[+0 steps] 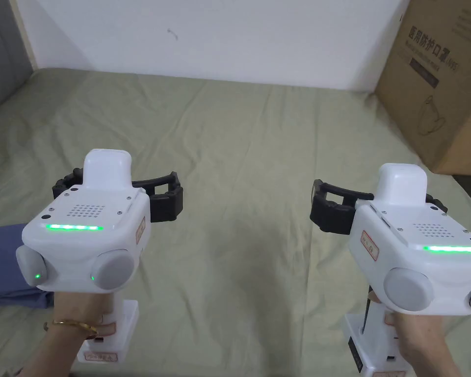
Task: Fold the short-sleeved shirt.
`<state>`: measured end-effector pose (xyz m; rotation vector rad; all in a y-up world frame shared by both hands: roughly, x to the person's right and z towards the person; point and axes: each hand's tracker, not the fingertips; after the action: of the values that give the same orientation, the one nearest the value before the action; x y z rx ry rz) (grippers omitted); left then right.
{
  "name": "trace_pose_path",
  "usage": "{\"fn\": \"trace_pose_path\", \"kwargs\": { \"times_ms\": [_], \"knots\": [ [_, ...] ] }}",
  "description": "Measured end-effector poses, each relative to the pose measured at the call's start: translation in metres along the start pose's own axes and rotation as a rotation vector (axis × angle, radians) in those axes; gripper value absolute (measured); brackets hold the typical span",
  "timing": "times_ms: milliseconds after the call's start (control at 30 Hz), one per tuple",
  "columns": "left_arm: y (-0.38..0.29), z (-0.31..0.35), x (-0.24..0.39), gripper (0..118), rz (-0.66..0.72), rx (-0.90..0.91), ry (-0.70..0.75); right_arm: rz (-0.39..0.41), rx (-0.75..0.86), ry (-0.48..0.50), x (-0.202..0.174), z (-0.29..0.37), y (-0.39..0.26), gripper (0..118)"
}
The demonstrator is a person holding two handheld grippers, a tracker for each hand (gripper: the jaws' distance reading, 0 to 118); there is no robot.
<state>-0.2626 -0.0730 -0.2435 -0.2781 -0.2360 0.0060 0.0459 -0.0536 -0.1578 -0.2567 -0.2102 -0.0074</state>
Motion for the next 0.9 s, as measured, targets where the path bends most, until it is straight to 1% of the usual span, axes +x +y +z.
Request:
{"fn": "trace_pose_path", "kwargs": {
  "times_ms": [900],
  "knots": [
    [0.0001,0.0014,-0.0016,114,-0.004,0.013,0.009,0.004,0.001,0.008,0.0009,0.0041,-0.0011,118]
  ]
}}
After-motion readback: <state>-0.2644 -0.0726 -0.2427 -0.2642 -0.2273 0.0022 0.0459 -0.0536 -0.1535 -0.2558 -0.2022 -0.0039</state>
